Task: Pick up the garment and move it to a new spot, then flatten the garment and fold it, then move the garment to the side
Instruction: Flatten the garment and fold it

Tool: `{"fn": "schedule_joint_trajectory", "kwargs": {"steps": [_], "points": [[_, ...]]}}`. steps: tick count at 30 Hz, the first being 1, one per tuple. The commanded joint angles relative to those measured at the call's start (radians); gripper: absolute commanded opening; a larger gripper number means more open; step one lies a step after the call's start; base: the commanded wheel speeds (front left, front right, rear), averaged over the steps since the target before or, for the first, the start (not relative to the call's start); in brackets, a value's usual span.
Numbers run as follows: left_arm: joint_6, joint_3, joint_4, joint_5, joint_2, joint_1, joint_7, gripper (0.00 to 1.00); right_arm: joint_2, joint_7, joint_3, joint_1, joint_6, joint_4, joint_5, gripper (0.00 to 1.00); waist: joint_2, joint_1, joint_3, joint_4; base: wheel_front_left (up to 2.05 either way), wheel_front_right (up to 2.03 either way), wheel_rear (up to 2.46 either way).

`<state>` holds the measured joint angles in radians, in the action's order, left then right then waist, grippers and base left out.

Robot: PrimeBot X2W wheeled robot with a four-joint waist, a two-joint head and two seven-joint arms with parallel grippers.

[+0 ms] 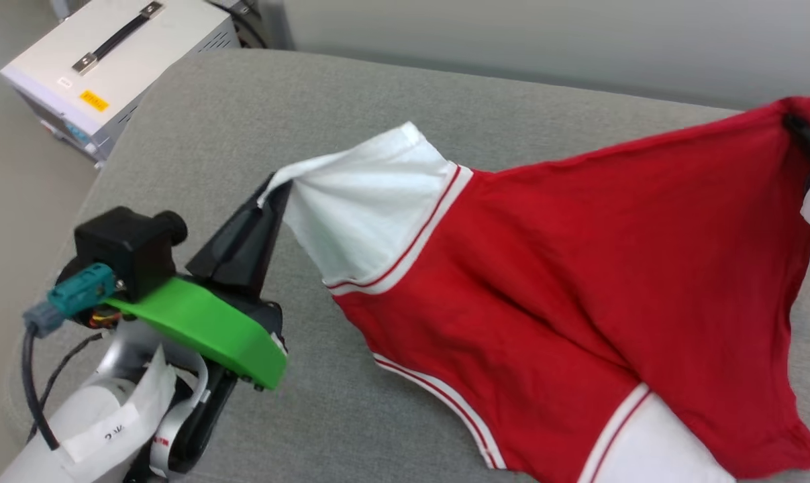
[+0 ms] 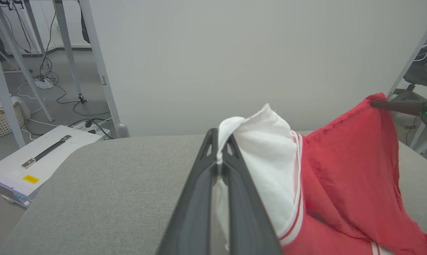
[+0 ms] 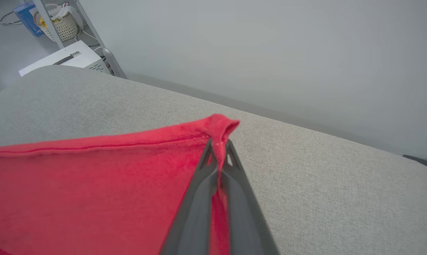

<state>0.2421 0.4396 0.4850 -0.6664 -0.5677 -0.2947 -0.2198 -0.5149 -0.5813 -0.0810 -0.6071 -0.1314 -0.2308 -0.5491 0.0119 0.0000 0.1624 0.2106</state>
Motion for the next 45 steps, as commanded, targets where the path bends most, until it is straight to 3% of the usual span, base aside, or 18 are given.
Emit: {"fn": "schedule_joint_trajectory", "kwargs": {"steps": [1,15,25,31,37,45], "points": [[0.007,-0.018,0.003,0.006,-0.004,-0.031,0.014,0.0,-0.002,0.018,-0.009,-0.027,0.001,0.02,-0.01,0.0,-0.0119,0.0,-0.073,-0.086,0.0,0.0,0.0],[0.029,-0.156,0.002,0.026,0.013,-0.2,0.123,0.0,0.057,0.092,0.044,-0.058,0.001,0.239,0.01,0.0,-0.0119,0.0,-0.13,-0.204,0.0,0.0,0.0],[-0.003,-0.199,-0.052,0.067,-0.009,-0.371,0.168,0.0,0.089,0.083,0.085,-0.06,0.001,0.353,0.022,0.0,-0.0119,0.0,-0.096,-0.243,0.0,0.0,0.0],[-0.058,-0.209,-0.115,0.086,-0.053,-0.521,0.16,0.0,0.093,0.081,0.104,-0.114,0.001,0.379,0.036,0.0,-0.0119,0.0,-0.015,-0.257,0.0,0.0,0.0],[-0.145,-0.192,-0.205,0.108,-0.1,-0.737,0.123,0.0,0.109,0.091,0.141,-0.244,0.001,0.357,0.033,0.0,-0.0119,0.0,0.134,-0.262,0.0,0.0,0.0],[-0.277,-0.128,-0.411,0.174,-0.118,-1.097,0.091,0.0,0.129,0.139,0.154,-0.532,0.001,0.219,0.067,0.0,-0.0119,0.0,0.366,-0.266,0.0,0.0,0.0]]}}
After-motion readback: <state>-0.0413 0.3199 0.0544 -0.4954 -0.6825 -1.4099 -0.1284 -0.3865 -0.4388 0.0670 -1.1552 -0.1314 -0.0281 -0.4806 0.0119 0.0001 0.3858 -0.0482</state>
